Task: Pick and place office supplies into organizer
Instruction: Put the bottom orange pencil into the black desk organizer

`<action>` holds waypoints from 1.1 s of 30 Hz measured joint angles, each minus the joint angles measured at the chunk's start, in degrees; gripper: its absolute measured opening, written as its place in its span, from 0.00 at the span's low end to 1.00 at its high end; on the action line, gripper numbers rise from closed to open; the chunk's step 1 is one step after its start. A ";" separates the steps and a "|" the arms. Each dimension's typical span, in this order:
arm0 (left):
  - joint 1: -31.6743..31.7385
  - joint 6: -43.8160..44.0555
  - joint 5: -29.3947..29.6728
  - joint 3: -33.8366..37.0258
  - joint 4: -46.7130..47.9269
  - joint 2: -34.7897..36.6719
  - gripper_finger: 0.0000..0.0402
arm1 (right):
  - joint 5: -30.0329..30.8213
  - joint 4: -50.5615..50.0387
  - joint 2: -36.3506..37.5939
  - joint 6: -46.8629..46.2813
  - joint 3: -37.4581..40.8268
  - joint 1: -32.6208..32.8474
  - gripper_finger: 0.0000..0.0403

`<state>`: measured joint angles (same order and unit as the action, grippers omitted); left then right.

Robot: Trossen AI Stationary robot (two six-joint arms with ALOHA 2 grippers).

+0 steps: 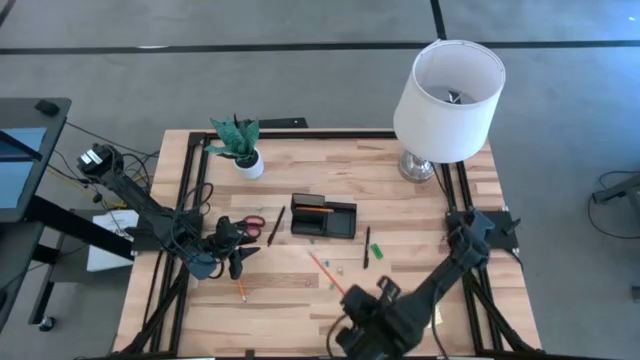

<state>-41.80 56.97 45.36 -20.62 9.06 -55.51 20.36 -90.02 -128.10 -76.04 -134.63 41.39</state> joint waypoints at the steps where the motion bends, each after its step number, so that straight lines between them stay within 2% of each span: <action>1: 0.00 0.00 0.02 0.00 0.00 0.00 0.34 | 0.22 -0.02 1.09 1.86 -0.04 -0.88 0.00; 6: 0.00 0.02 1.34 0.00 0.00 0.01 0.34 | 0.21 0.00 5.35 10.93 -0.04 -7.06 0.00; 9: 0.00 0.00 1.66 0.00 0.00 0.02 0.34 | -2.19 0.00 6.83 15.54 -0.05 -11.75 0.00; 21: 0.00 -0.04 1.65 0.00 0.23 0.00 0.34 | -19.95 0.00 7.33 24.07 -0.09 -28.74 0.00; 29: 0.00 -0.06 1.39 0.00 1.30 0.02 0.34 | -39.05 0.00 7.31 23.28 -0.09 -34.41 0.00; 33: 0.00 -0.07 0.21 0.00 1.56 0.02 0.34 | -42.36 0.00 7.31 22.51 -0.09 -36.40 0.00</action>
<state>-41.80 56.90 45.57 -20.62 10.62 -55.48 -22.00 -90.02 -120.79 -53.53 -134.72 4.98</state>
